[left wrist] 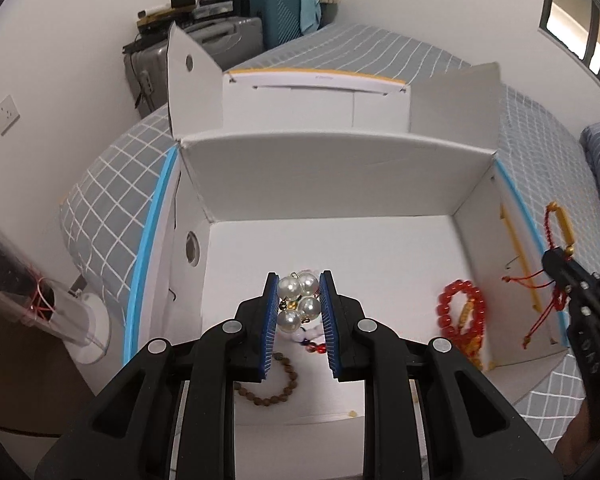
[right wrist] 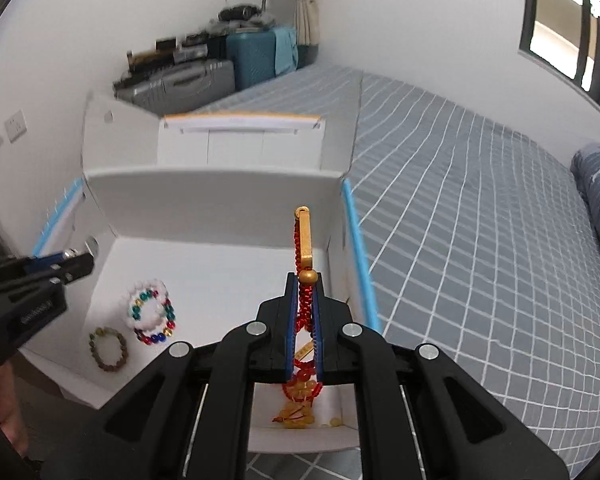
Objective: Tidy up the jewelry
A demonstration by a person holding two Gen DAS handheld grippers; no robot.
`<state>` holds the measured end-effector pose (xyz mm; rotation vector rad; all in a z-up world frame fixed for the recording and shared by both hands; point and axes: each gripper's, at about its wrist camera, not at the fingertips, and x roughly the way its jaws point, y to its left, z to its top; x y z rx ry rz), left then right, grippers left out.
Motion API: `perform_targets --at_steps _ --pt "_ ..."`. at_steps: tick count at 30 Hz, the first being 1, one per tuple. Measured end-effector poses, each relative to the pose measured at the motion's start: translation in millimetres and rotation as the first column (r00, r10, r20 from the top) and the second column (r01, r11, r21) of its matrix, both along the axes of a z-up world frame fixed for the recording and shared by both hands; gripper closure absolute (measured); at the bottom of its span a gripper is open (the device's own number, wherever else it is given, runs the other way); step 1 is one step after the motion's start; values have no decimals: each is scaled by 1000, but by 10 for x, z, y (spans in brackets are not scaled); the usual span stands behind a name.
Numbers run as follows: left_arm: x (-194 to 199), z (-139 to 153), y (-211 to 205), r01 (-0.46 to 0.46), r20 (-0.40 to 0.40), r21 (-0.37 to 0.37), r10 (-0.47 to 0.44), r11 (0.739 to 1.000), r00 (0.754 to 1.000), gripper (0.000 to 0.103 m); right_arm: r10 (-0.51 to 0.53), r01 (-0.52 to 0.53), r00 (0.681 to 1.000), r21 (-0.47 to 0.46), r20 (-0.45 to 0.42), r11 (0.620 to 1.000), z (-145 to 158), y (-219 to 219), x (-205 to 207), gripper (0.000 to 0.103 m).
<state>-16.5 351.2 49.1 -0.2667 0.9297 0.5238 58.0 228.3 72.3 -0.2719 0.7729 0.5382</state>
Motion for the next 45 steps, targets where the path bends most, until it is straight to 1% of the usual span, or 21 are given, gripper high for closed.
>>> perform_targets --at_steps 6,8,11,15,16,17,18,19,20,21,22,23,24,25,26,27,28,29,34,38,45 --pt "68 -226 174 -5 -73 -16 3 1000 997 83 -15 8 995 -62 -99 998 -354 130 172 97" --pt "76 -282 218 -7 -93 -27 4 1000 996 83 -11 3 994 -71 -109 997 -405 149 186 97" --pt "83 -325 246 -5 -103 -42 1 999 995 82 -5 -5 991 -75 -134 997 -455 170 191 96" --pt "83 -347 252 4 -93 -46 -8 999 996 80 -6 -5 991 -81 -131 997 -497 181 188 94" --pt "79 -359 260 2 -95 -48 -7 999 995 80 -7 -5 991 -83 -136 997 -499 186 196 92" --pt "63 -358 266 0 -91 -51 -5 999 996 77 -7 -5 991 -81 -137 997 -503 193 189 86" --pt "44 -344 264 -1 -85 -48 -3 999 996 66 2 -11 991 -64 -133 998 -491 187 168 78" --pt "12 -316 254 -4 -77 -35 1 999 997 58 17 -22 992 -42 -124 999 -457 189 137 67" --pt "-39 -267 235 -7 -60 -13 6 1000 998 43 23 -27 993 -33 -112 999 -413 183 113 57" --pt "-90 -223 217 -11 -41 5 11 1000 999 33 23 -24 997 -22 -80 999 -346 172 63 50" --pt "-141 -180 195 -17 -25 20 17 1000 1000 30 18 -19 998 -9 -53 1000 -282 147 17 39" --pt "-195 -140 173 -22 -14 29 23 999 1000 26 15 -15 999 4 -37 1000 -229 129 -12 30" --pt "-245 -99 162 -26 -2 30 26 999 1000 22 10 -9 1000 34 -21 999 -148 84 -64 27" --pt "-321 -50 142 -27 21 25 27 999 999 19 6 -5 1000 52 -17 999 -99 49 -102 22" --pt "-368 -18 129 -28 34 23 27 999 999 13 -1 2 1000 71 -14 997 -45 3 -148 16" --pt "-437 30 103 -30 50 27 28 999 998 10 -10 10 1000 93 -8 996 12 -57 -210 13" --pt "-499 75 76 -30 66 34 28 999 997 8 -16 16 1000 109 -1 994 57 -103 -266 9" --pt "-581 128 40 -33 86 43 29 999 996 6 -18 17 1000 116 7 993 90 -133 -315 8" --pt "-881 282 -124 -32 149 65 22 997 989 6 -19 12 998 129 55 992 215 -306 -667 8" --pt "-1069 311 -294 -9 170 71 -3 997 985 6 -36 21 995 146 98 989 261 -422 -894 8" --pt "-1346 267 -516 2 184 112 -22 994 983 6 -30 15 995 160 92 987 223 -574 -1177 8"
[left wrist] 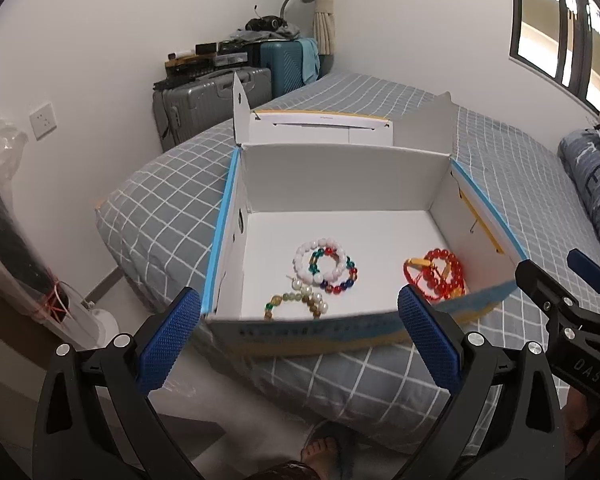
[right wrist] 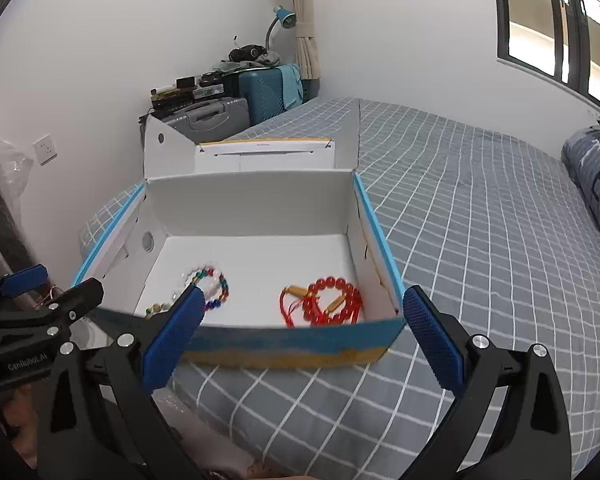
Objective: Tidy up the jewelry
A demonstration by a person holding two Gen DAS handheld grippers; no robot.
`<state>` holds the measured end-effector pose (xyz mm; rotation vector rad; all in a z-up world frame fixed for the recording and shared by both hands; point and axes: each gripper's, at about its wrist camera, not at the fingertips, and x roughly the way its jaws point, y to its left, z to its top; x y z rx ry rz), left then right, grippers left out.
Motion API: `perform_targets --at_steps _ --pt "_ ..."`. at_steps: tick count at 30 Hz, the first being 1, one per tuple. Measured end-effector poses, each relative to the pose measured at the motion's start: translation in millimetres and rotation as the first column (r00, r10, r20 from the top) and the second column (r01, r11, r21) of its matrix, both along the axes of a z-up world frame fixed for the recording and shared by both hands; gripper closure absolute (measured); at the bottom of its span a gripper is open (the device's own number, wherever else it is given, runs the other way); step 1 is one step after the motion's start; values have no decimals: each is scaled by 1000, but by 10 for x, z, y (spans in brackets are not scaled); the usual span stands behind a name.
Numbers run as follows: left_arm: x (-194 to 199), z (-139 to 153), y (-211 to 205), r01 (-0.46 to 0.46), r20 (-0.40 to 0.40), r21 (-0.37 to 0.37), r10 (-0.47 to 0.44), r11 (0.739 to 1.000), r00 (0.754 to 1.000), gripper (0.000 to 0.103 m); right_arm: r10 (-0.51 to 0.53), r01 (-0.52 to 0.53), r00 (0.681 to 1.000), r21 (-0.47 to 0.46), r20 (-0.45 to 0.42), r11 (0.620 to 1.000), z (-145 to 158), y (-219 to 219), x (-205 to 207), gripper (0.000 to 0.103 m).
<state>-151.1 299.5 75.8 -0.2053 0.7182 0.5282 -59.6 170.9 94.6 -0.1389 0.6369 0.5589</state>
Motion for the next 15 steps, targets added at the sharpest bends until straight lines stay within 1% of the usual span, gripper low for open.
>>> perform_targets --at_steps 3,6,8,13,15 --pt "-59 -59 -63 12 -2 -3 -12 1000 1000 6 2 -2 1000 -11 -11 1000 -71 -31 -50 8" --pt "-67 -86 -126 -10 -16 40 11 999 1000 6 12 -13 999 -26 -33 1000 -145 -23 -63 8" --pt "-87 -103 -122 -33 -12 53 34 998 999 6 13 -15 999 -35 -42 999 -171 -2 -54 8" --pt "-96 -180 -52 -26 -24 15 26 1000 999 6 14 -15 999 -38 -41 999 -194 49 -48 8" --pt "-99 -191 -49 -24 -25 14 25 1000 999 6 12 -14 999 -41 -38 999 -193 65 -50 8"
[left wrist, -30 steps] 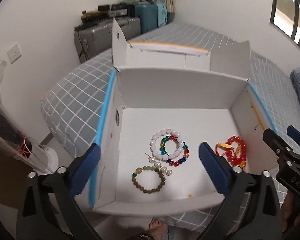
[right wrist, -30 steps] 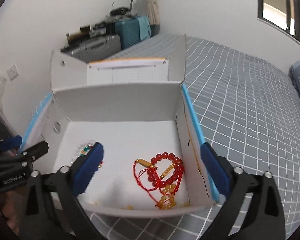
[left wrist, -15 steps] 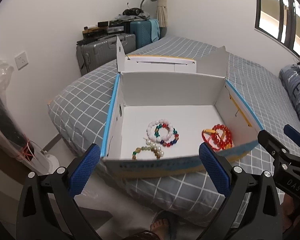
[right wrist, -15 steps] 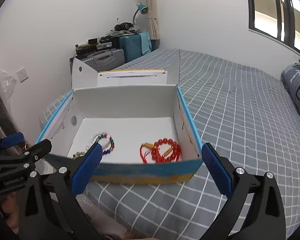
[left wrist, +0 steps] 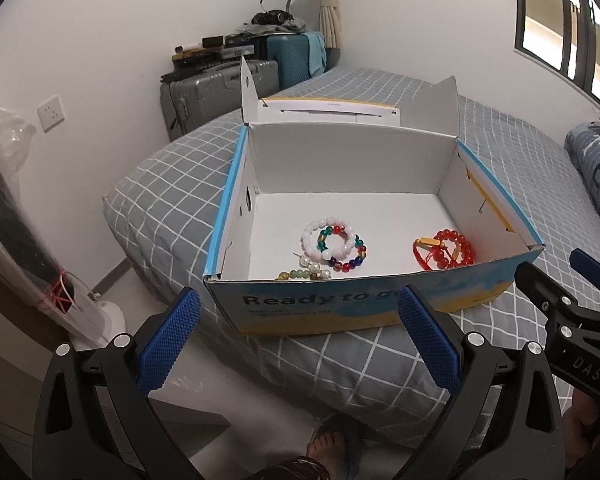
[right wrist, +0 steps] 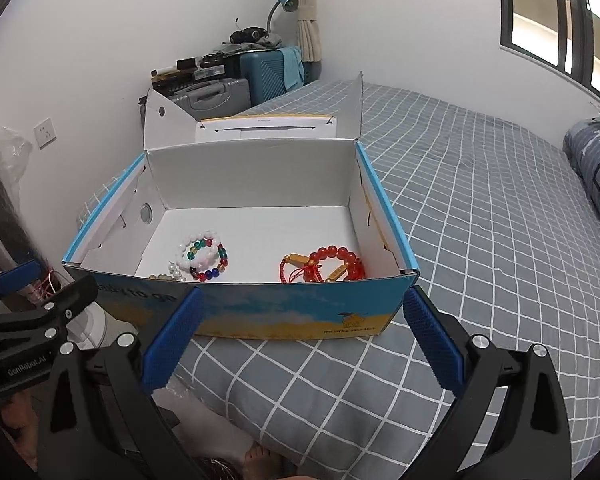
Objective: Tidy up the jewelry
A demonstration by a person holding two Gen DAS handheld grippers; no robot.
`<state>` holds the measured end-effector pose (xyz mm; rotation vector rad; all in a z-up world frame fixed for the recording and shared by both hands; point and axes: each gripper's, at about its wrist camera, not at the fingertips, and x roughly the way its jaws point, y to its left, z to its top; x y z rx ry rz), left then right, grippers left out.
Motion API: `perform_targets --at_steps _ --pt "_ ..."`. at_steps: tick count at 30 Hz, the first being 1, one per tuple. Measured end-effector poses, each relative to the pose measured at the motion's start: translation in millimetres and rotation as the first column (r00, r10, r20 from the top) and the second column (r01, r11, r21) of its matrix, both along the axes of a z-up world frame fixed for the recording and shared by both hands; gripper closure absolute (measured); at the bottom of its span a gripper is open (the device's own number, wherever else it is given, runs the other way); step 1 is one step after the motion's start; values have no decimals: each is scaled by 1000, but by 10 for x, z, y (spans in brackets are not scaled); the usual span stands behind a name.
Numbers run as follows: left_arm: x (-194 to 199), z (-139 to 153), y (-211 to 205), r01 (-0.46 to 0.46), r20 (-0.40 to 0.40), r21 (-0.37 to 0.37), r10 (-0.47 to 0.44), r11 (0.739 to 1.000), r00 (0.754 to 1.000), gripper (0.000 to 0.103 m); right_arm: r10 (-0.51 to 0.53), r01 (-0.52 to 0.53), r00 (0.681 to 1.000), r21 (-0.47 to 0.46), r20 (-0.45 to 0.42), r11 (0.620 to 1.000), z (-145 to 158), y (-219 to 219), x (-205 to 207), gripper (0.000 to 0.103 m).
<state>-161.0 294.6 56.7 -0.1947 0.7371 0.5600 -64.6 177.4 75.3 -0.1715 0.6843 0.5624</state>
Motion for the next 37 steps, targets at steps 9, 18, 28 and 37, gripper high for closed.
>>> perform_targets --at_steps 9,18,28,37 --pt "17 -23 -5 10 -6 0 -10 1000 1000 6 6 -6 1000 1 0 1000 -16 59 -1 8" --pt "53 -76 -6 -5 -23 -10 5 1000 1000 6 1 -1 1000 -6 -4 1000 -33 84 3 8" --pt "24 -55 -34 -3 -10 -19 3 1000 1000 6 -7 7 1000 1 -6 1000 -33 55 29 8" --pt "-5 -38 -23 -12 7 -41 12 999 1000 6 -9 9 1000 -1 -10 1000 -44 56 38 8"
